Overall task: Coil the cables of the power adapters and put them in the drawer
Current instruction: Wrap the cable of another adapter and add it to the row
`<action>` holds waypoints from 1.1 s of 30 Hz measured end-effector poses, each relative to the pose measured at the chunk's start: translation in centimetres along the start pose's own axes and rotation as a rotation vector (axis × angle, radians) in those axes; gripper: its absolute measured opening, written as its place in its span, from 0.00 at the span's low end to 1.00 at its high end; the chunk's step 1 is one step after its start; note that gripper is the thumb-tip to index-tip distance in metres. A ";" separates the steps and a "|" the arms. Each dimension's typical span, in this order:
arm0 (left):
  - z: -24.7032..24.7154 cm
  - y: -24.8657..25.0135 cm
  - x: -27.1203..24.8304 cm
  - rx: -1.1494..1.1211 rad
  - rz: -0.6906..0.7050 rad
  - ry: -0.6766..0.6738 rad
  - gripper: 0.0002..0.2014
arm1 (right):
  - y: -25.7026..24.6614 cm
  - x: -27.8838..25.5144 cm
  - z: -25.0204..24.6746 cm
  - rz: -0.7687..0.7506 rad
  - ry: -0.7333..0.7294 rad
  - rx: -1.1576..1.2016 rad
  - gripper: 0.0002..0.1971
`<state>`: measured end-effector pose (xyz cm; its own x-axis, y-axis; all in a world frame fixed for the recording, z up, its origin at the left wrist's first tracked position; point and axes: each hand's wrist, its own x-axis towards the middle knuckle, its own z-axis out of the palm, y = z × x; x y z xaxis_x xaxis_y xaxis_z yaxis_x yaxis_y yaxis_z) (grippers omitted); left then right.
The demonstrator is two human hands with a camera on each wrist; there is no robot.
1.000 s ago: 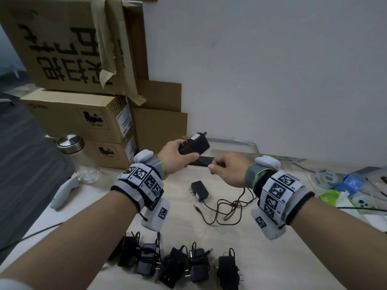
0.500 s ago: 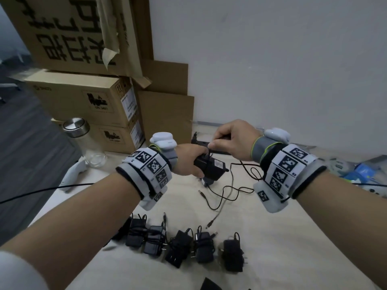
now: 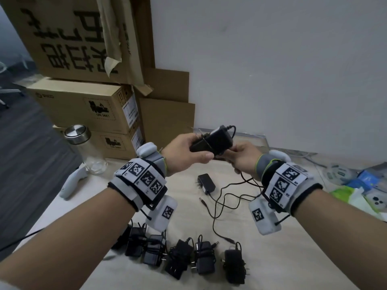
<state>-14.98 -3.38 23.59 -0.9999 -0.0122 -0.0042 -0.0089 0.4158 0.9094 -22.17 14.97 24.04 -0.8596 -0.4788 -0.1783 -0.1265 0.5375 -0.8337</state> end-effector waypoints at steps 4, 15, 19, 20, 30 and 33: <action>0.0 -0.7 0.7 0.087 -0.056 0.257 0.17 | 0.5 0.2 0.9 -0.024 -0.071 -0.279 0.11; -0.1 -0.9 1.4 0.705 0.073 -0.145 0.12 | -3.3 0.3 -1.5 -0.214 -0.085 -0.729 0.19; -0.8 -0.8 1.5 0.583 0.075 -0.236 0.18 | -2.3 0.8 -1.9 -0.267 -0.034 -0.575 0.15; -1.0 -0.9 1.5 0.509 0.074 -0.250 0.19 | -2.1 0.8 -1.8 -0.293 -0.020 -0.476 0.12; 0.7 -1.2 0.7 -0.436 0.091 -0.080 0.19 | -1.1 0.5 1.3 -0.140 0.000 -0.001 0.13; 0.8 -1.3 0.8 -0.510 0.055 0.071 0.19 | -0.8 0.1 1.8 -0.127 -0.057 -0.172 0.21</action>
<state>-15.76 -3.19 22.11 -0.9955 -0.0717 0.0616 0.0671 -0.0783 0.9947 -21.22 13.21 23.77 -0.8026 -0.5862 -0.1109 -0.3186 0.5783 -0.7510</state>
